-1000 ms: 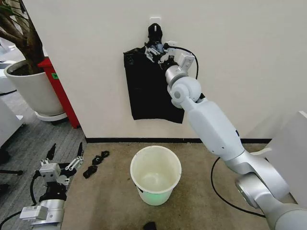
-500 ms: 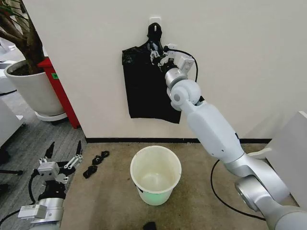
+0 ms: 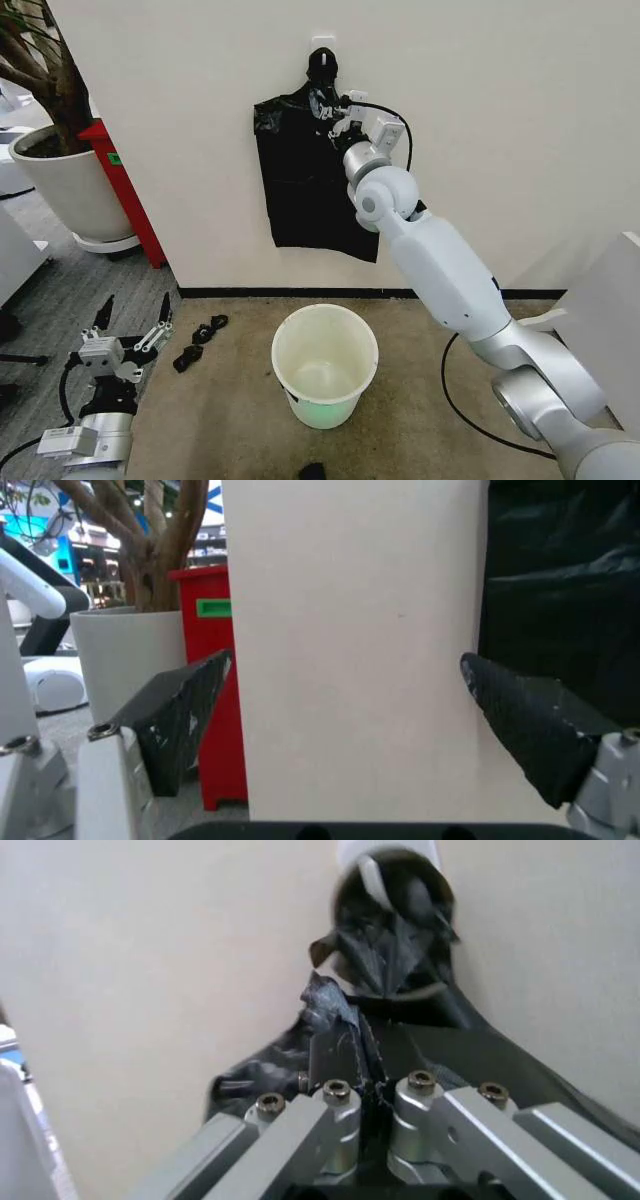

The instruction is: Place the garbage bag over the trash bin.

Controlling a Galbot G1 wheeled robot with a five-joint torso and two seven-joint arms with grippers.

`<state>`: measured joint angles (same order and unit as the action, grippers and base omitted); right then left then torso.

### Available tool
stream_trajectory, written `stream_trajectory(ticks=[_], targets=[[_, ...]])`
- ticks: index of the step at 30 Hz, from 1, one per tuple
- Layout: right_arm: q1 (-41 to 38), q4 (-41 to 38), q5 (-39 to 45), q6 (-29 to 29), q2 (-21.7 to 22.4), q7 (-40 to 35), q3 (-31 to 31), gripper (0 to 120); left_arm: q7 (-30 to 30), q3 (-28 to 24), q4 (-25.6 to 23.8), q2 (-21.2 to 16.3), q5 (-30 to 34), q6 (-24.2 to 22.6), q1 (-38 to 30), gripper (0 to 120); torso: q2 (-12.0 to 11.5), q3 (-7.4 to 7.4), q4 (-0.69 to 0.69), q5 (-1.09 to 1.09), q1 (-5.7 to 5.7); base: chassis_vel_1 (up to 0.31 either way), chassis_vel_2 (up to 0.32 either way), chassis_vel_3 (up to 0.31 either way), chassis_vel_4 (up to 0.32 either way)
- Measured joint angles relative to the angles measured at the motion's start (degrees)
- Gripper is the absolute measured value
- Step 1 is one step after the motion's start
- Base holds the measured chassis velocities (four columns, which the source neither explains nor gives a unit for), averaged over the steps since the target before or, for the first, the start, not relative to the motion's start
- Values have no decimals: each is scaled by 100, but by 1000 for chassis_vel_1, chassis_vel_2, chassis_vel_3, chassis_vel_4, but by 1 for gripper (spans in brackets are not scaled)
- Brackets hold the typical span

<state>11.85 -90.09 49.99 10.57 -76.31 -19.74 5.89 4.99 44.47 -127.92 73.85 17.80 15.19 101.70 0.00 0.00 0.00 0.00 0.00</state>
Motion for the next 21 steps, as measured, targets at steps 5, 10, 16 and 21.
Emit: stream_trajectory(ticks=[5,10,16,21], targets=[[59,-333,64,58,111,-16,114,0,-9,-25,37,13,-18,0,-12,90,0,0,0,0,0,0,0,0,0],[110,-536,76,98,173,-14,198,0,-15,-42,55,28,-38,0,-22,89,0,0,0,0,0,0,0,0,0],[325,-716,56,121,252,27,215,0,-19,-41,60,46,-58,0,-13,90,0,0,0,0,0,0,0,0,0],[556,-837,11,124,326,65,218,0,-21,-41,60,62,-73,0,-20,89,0,0,0,0,0,0,0,0,0]])
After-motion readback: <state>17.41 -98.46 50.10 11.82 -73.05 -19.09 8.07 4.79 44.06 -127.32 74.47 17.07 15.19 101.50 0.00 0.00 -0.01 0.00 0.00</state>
